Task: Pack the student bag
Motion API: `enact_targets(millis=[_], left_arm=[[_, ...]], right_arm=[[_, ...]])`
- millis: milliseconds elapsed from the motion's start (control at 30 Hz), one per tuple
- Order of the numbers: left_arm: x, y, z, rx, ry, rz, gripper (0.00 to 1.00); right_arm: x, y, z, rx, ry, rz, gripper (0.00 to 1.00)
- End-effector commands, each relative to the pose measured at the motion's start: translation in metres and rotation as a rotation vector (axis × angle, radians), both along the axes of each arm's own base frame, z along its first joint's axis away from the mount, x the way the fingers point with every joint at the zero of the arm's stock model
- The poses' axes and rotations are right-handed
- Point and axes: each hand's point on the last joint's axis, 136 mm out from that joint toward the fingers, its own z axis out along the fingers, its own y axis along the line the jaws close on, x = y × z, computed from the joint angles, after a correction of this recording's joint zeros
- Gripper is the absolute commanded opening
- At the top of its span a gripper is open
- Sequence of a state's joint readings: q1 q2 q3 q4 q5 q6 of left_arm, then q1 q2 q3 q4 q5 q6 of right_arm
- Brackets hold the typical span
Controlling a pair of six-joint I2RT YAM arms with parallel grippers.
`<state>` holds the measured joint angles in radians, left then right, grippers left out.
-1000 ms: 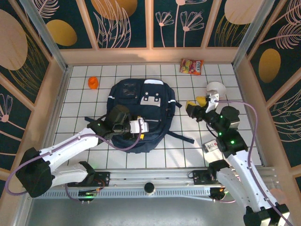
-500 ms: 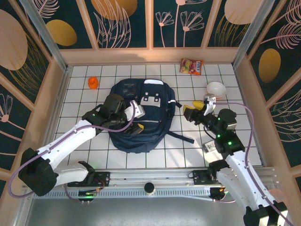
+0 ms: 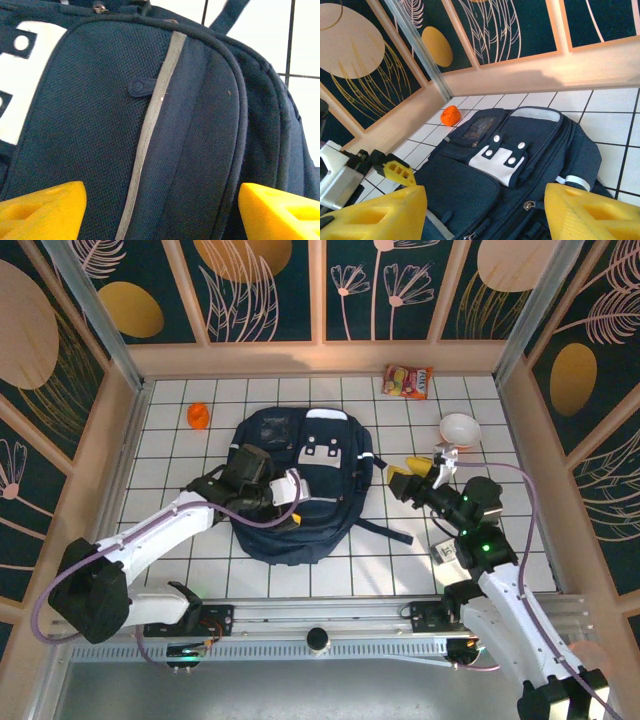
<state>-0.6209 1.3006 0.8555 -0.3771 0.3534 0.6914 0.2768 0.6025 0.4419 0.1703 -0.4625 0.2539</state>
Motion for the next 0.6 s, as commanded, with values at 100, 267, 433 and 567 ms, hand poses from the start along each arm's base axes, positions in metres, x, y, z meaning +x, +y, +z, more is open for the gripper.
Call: enact_targets(millis=[100, 267, 433, 567], left_arm=[[-0.009, -0.004, -0.010, 0.014, -0.101, -0.173, 0.79], [0.022, 0.000, -0.025, 0.124, -0.255, -0.086, 0.80], [0.039, -0.005, -0.011, 0.080, -0.328, 0.003, 0.62], [0.024, -0.015, 0.020, -0.101, -0.275, 0.016, 0.29]], right_arm=[[-0.004, 0.005, 0.009, 0.022, -0.045, 0.032, 0.64], [-0.003, 0.006, 0.006, 0.019, -0.038, 0.039, 0.64], [0.002, 0.003, -0.002, -0.019, -0.020, 0.011, 0.63], [0.003, 0.003, -0.012, -0.110, -0.063, 0.015, 0.63]])
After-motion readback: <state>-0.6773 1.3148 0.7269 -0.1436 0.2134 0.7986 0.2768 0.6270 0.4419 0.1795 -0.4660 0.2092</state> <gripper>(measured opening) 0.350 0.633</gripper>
